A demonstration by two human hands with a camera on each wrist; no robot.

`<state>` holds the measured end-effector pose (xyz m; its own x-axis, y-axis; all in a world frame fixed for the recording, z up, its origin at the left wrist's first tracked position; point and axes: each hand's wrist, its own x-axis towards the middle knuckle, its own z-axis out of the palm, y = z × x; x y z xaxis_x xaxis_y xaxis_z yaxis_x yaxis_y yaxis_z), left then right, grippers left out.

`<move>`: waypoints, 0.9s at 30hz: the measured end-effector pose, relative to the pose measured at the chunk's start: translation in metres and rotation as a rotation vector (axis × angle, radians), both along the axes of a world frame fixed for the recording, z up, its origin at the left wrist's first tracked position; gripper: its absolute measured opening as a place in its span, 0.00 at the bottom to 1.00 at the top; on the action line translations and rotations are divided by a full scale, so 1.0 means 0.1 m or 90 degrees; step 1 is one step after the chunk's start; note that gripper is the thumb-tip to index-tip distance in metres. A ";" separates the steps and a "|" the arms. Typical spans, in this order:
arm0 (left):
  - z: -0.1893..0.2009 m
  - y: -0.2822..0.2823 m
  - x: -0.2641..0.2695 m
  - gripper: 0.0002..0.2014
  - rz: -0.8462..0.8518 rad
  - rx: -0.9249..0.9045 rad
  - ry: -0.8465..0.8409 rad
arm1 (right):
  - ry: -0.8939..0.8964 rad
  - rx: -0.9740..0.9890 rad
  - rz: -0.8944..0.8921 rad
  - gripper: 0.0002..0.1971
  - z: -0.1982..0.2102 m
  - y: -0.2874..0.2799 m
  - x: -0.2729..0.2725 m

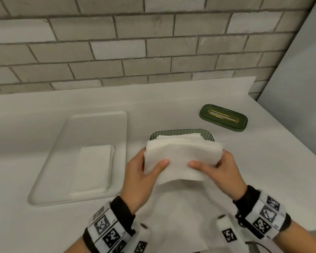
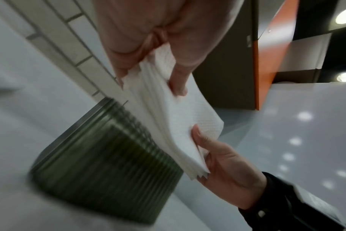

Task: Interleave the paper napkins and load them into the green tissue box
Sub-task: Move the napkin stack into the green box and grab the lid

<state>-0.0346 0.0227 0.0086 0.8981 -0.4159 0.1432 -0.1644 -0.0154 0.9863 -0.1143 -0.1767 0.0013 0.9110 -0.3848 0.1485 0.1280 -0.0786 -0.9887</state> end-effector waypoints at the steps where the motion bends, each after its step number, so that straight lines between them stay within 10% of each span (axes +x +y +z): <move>1: 0.06 -0.08 0.11 0.14 0.010 -0.001 -0.028 | -0.011 -0.014 -0.030 0.24 0.05 -0.08 0.11; 10: 0.08 -0.49 0.50 0.35 0.056 0.219 -0.160 | 0.148 -0.341 -0.078 0.33 0.06 -0.49 0.54; 19: 0.06 -0.47 0.58 0.06 -0.005 0.471 -0.425 | 0.134 -0.671 -0.052 0.12 0.19 -0.50 0.42; 27: 0.18 -0.48 0.64 0.18 -0.181 0.603 -0.369 | 0.196 -0.670 0.109 0.04 0.32 -0.64 0.46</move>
<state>0.0295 -0.0258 0.0269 0.6554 -0.7549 0.0261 -0.7068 -0.6008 0.3735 -0.0682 -0.2407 0.0330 0.9942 -0.0650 0.0856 -0.0219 -0.9024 -0.4303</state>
